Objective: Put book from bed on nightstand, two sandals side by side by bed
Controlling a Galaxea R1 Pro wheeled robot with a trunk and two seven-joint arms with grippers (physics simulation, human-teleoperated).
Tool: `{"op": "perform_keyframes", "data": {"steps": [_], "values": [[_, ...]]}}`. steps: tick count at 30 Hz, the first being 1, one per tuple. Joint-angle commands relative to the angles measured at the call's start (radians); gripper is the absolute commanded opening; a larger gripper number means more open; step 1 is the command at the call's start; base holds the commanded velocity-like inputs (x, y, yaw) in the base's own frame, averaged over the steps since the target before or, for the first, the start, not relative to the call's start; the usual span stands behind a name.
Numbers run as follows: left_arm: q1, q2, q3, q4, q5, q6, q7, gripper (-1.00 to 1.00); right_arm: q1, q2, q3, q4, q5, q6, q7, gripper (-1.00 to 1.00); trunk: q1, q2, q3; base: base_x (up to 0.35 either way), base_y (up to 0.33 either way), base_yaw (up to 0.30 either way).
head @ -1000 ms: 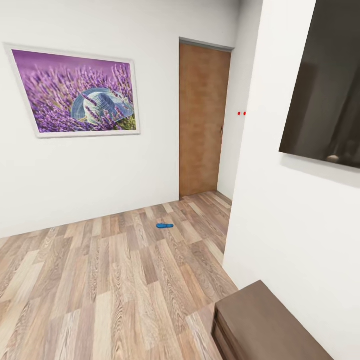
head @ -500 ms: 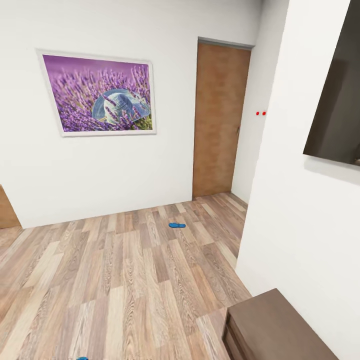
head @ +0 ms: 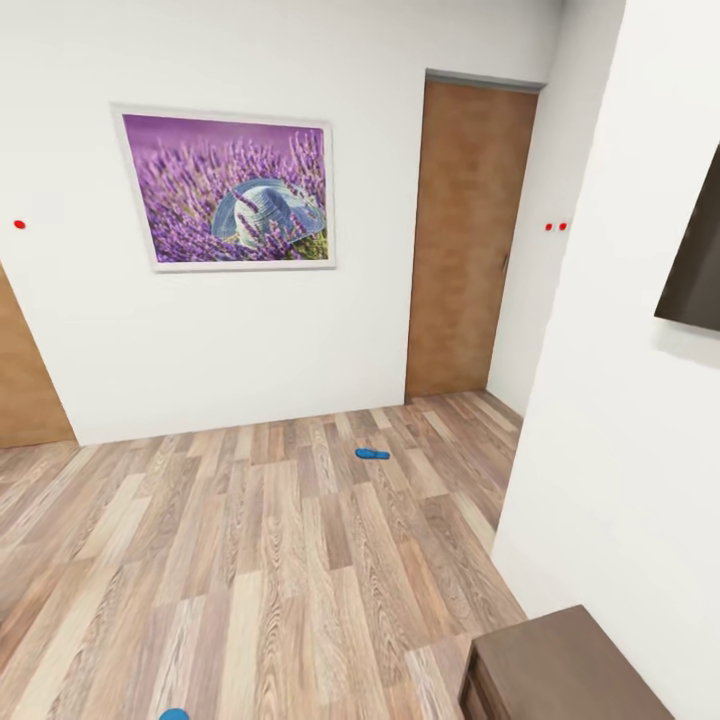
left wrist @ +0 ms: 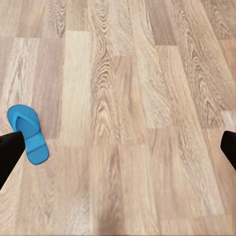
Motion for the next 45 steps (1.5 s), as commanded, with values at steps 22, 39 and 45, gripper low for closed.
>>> {"op": "perform_keyframes", "data": {"steps": [22,39,45], "values": [[-0.001,0.000,0.002,0.000,0.006,-0.004,-0.002,1.00,-0.001,0.000,-0.002,0.001,0.000,-0.004,0.000,1.00,0.000,0.000,-0.001,0.158,-0.051,0.003],[-0.001,-0.001,0.002,0.000,0.006,-0.004,-0.002,1.00,-0.001,0.000,-0.002,0.001,0.000,-0.004,0.000,1.00,0.000,0.000,-0.001,0.000,0.000,0.174],[-0.001,-0.001,0.002,0.000,0.006,-0.003,-0.002,1.00,-0.001,0.000,-0.002,0.001,0.000,-0.003,0.000,1.00,0.000,0.000,-0.001,0.052,-0.039,0.244]]}}
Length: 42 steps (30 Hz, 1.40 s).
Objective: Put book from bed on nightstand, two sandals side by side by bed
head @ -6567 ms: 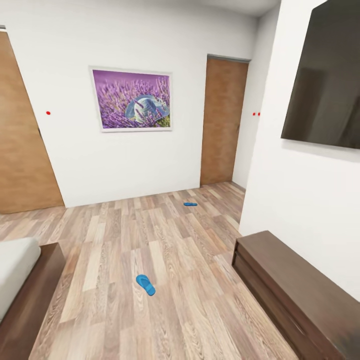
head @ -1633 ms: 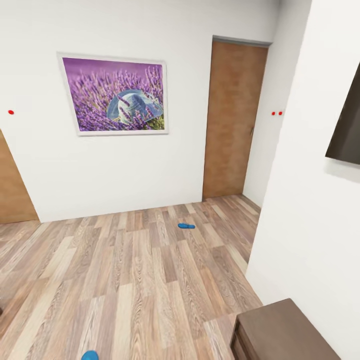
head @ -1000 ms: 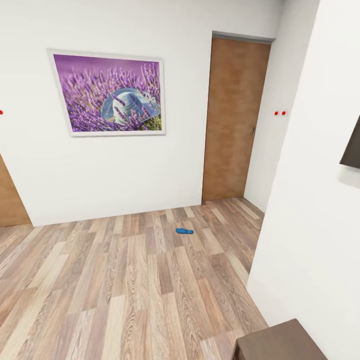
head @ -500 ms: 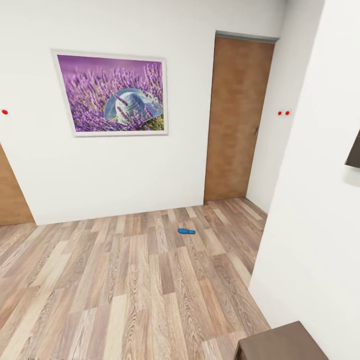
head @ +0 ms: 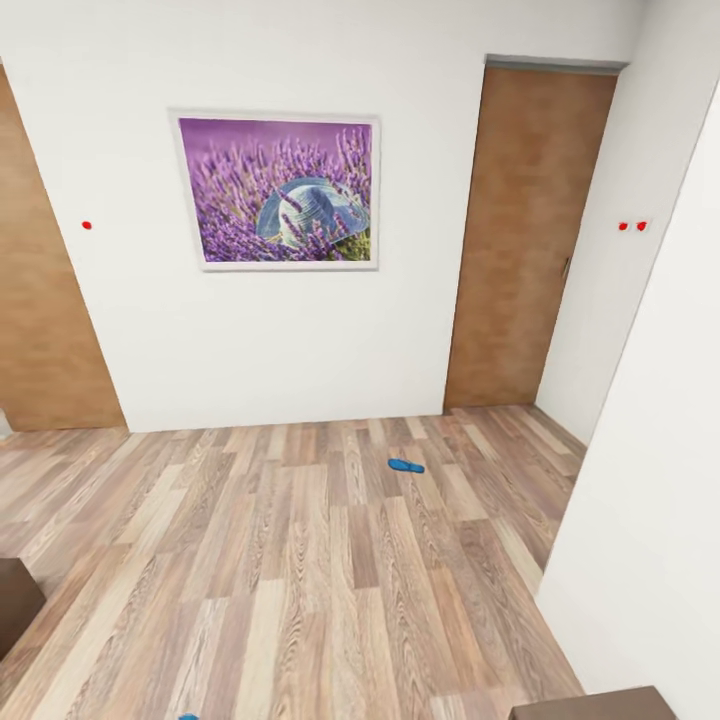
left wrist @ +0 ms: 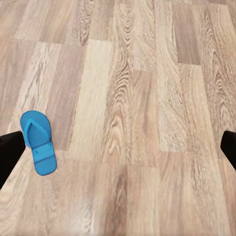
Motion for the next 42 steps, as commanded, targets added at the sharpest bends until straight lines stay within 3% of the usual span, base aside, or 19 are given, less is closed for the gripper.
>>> {"op": "perform_keyframes", "data": {"steps": [1,24,42], "values": [[-0.001,-0.001,0.002,0.001,0.006,-0.003,-0.002,1.00,-0.001,0.000,-0.002,0.001,0.000,-0.004,0.000,1.00,0.000,-0.001,-0.001,0.174,-0.126,0.085],[-0.001,0.000,0.002,0.001,0.006,-0.004,-0.002,1.00,-0.001,0.000,-0.002,0.001,0.000,-0.004,0.000,1.00,0.000,-0.001,-0.001,0.047,-0.022,0.011],[-0.001,-0.001,0.002,0.001,0.006,-0.003,-0.002,1.00,-0.001,0.000,-0.002,0.001,0.000,-0.004,0.001,1.00,0.000,-0.001,-0.001,0.071,-0.055,0.089]]}}
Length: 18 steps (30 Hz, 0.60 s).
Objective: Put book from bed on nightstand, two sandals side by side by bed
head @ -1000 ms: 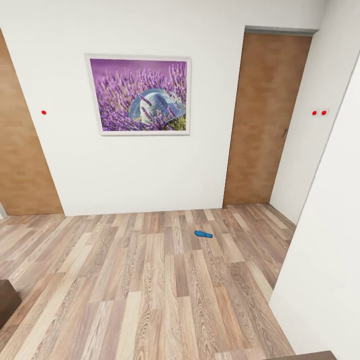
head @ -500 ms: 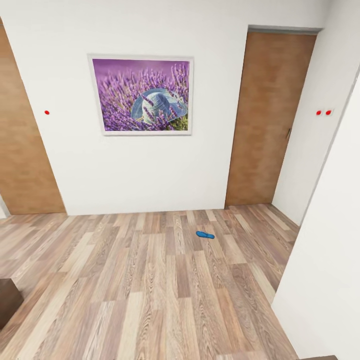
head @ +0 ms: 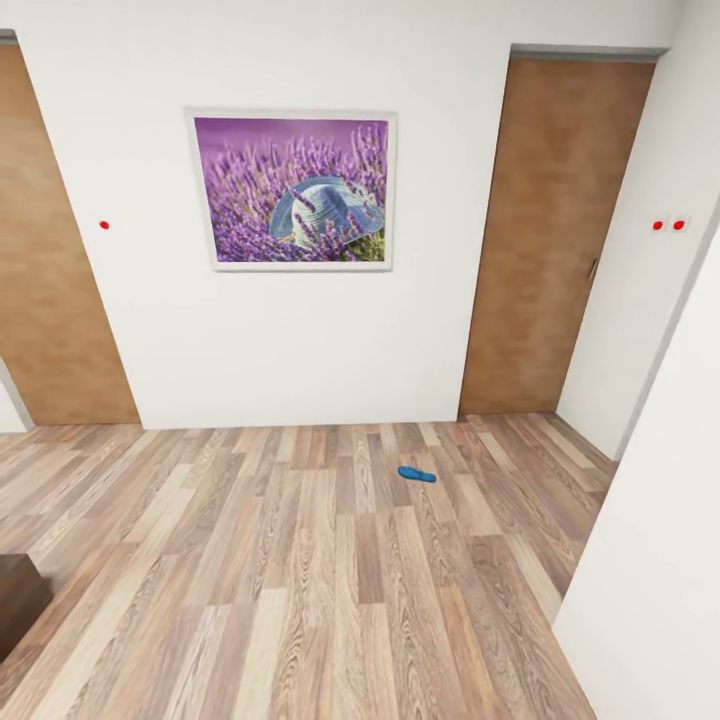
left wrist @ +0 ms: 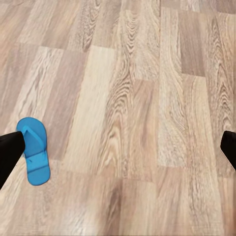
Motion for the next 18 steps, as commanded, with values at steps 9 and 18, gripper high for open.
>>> {"op": "perform_keyframes", "data": {"steps": [9,18], "values": [[-0.001,0.000,0.002,0.000,0.006,-0.004,-0.002,1.00,-0.001,0.000,-0.002,0.001,0.000,-0.003,0.000,1.00,0.000,0.000,-0.001,0.065,-0.051,0.000],[-0.001,0.001,0.002,0.000,0.006,-0.004,-0.002,1.00,-0.001,0.000,-0.002,0.001,0.000,-0.003,0.000,1.00,0.000,0.000,-0.001,0.178,0.075,0.000]]}}
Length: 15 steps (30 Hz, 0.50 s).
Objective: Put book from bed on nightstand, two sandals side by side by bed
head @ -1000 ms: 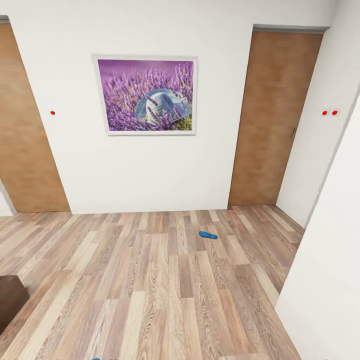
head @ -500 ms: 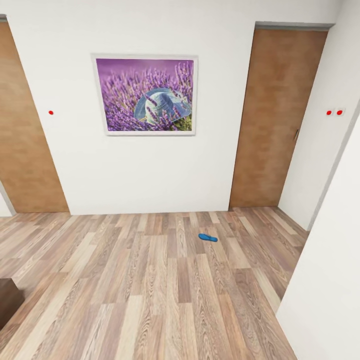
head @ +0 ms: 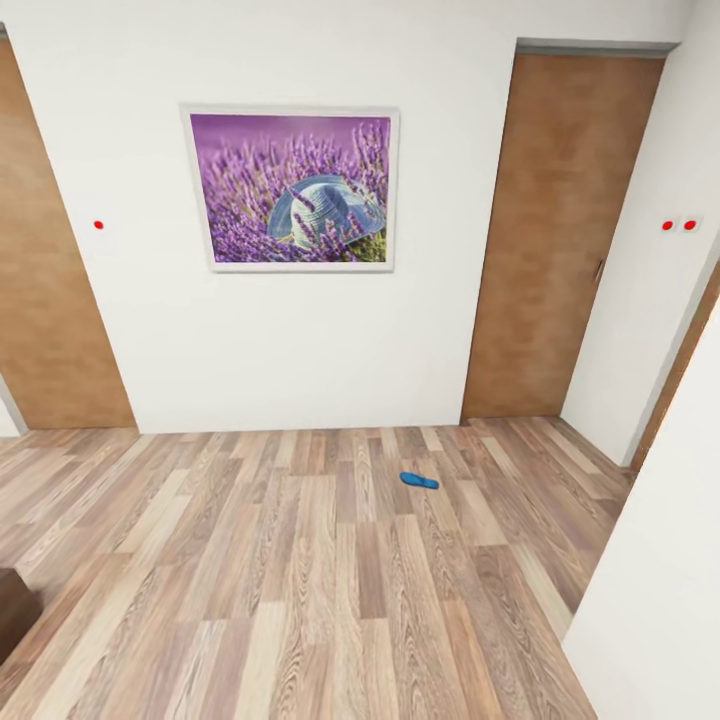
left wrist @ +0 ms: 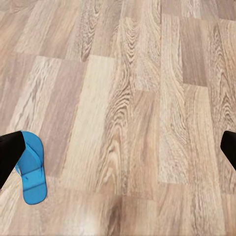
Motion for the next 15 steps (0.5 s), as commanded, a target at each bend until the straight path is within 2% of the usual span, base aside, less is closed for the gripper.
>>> {"op": "perform_keyframes", "data": {"steps": [1,4,10,15], "values": [[-0.001,0.000,0.001,0.001,0.006,-0.003,-0.001,1.00,-0.001,0.000,-0.002,0.001,0.000,-0.003,0.000,1.00,0.000,0.000,-0.001,0.257,0.138,0.000],[-0.001,0.000,0.001,0.001,0.006,-0.002,-0.001,1.00,-0.001,0.000,-0.002,0.001,0.000,-0.003,0.000,1.00,0.000,0.000,-0.001,0.260,0.142,0.000],[-0.001,-0.001,0.001,0.001,0.006,-0.002,-0.001,1.00,-0.001,0.000,-0.002,0.001,0.000,-0.003,0.000,1.00,0.000,0.000,-0.001,0.057,0.026,0.007],[-0.001,-0.002,0.001,0.001,0.006,-0.002,-0.001,1.00,-0.001,0.000,-0.002,0.001,0.000,-0.003,0.000,1.00,0.000,0.000,-0.001,0.007,0.003,0.197]]}}
